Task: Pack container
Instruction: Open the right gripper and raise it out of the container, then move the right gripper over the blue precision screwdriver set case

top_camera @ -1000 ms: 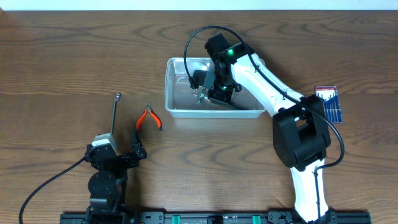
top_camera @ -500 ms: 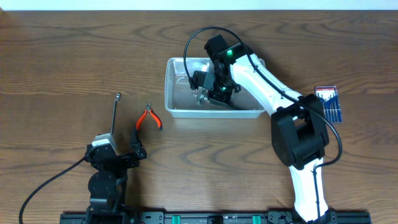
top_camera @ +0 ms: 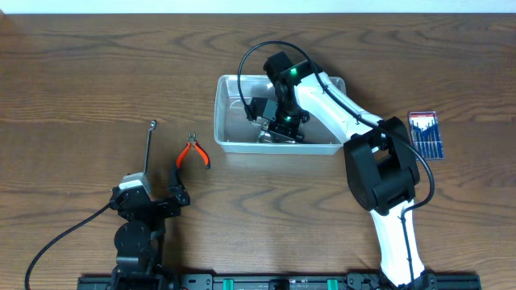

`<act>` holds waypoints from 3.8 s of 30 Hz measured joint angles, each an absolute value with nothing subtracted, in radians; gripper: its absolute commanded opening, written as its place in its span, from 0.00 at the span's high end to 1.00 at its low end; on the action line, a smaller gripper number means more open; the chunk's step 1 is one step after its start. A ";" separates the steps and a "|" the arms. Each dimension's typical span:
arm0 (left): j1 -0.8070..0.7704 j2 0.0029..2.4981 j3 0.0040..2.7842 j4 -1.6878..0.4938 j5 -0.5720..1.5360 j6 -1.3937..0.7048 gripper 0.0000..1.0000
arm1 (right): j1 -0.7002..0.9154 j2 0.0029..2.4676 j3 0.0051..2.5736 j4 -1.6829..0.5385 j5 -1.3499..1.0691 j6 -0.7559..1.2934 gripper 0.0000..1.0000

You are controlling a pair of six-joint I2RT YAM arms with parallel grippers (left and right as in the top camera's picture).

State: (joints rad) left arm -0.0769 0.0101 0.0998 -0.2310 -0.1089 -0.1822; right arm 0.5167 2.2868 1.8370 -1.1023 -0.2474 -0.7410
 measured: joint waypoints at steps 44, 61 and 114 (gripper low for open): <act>-0.077 0.010 0.100 -0.231 -0.109 -0.182 0.02 | 0.088 2.178 2.880 -1.695 -0.012 -0.245 0.01; -0.077 0.010 0.100 -0.231 -0.109 -0.182 0.02 | -0.161 1.879 2.227 -1.676 -0.019 -0.337 0.01; -0.077 0.010 0.100 -0.231 -0.109 -0.182 0.02 | -0.355 2.025 1.695 -1.209 -0.054 -0.452 0.01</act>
State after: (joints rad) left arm -0.0769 0.0101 0.0998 -0.2310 -0.1089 -0.1822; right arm -0.3550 2.0247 1.6947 -1.2091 -0.0536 -0.4522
